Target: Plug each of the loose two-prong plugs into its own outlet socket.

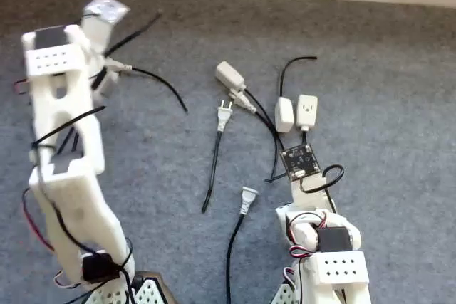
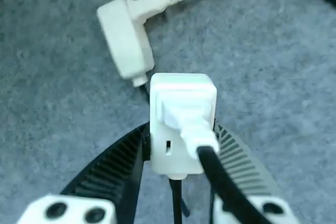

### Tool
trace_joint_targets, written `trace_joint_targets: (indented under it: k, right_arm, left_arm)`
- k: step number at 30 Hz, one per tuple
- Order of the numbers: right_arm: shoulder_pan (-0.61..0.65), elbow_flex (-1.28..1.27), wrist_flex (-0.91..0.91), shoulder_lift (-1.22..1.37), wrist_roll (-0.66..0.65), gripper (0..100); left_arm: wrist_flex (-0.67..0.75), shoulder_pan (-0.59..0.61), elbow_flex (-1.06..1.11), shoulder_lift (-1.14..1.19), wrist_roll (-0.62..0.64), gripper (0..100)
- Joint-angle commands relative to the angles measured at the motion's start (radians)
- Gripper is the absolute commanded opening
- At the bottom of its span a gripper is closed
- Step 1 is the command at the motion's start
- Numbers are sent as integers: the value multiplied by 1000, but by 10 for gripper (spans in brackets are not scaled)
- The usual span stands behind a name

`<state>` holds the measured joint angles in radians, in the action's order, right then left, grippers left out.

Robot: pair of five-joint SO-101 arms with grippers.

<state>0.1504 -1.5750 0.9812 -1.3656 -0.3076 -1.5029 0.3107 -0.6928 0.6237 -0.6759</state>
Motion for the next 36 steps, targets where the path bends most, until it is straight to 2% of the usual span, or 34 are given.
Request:
trace_joint_targets:
  k: [1,10,12,16,18,31,36]
  right_arm:
    - [-5,4,-15,-10,-3,145]
    - [-5,4,-15,-10,-8,145]
    - [-5,4,-15,-10,-8,145]
    - [-5,4,-15,-10,-8,145]
    - [-5,4,-15,-10,-8,145]
    - [-5,4,-15,-10,-8,145]
    - [-10,4,-15,-10,-5,145]
  left_arm:
    - [-11,-67,-176,110,9,34]
    - [-14,-81,-424,404,6,50]
    - [-46,-81,-464,437,5,107]
    - [-100,-79,-536,475,8,309]
    - [-127,-70,-561,481,5,370]
    - [-230,119,-943,479,11,357]
    - [-261,128,-966,479,9,354]
